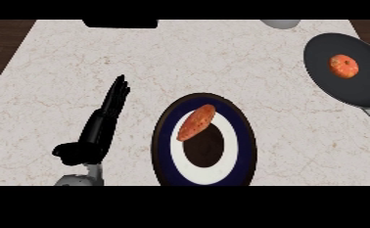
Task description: Pick the squash from the plate and place it in the pan
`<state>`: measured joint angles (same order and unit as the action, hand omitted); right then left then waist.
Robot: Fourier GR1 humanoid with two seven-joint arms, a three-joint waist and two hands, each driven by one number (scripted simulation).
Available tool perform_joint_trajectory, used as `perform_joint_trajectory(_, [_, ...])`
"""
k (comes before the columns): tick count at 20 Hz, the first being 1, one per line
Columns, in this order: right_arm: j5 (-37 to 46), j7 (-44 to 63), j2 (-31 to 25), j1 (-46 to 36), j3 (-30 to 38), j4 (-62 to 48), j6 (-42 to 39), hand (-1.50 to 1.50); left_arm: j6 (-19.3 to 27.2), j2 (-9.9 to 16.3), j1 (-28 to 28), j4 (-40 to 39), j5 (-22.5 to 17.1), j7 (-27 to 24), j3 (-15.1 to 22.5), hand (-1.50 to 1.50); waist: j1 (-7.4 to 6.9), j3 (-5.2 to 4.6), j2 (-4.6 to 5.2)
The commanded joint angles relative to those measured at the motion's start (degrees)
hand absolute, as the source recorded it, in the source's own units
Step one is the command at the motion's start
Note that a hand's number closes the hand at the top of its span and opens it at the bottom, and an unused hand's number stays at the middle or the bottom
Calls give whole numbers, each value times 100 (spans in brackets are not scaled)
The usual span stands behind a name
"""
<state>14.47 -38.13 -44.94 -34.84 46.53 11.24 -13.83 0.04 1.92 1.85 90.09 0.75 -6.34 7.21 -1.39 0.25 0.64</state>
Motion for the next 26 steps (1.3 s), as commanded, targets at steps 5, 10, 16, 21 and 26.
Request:
perform_joint_trajectory(5, [-131,-482,50,404,-224,82,-181,-150,-28,-16,-13,113,-30,182,-27,0,11,-6,-16])
perform_joint_trajectory(10, [-218,-537,125,752,-546,421,-341,-150,-112,81,95,-280,-57,-159,-252,0,93,-19,-47])
perform_joint_trajectory(16, [-301,-505,61,706,-645,298,-22,-150,-217,236,-118,270,-127,136,-294,0,49,-14,-40])
perform_joint_trajectory(21, [-519,-593,89,1206,-792,638,-74,-150,-136,23,7,-147,-23,-110,-233,0,132,-24,-58])
perform_joint_trajectory(26, [-358,-726,134,954,-1043,469,422,-150,41,-149,-155,37,219,-21,25,0,70,-15,-43])
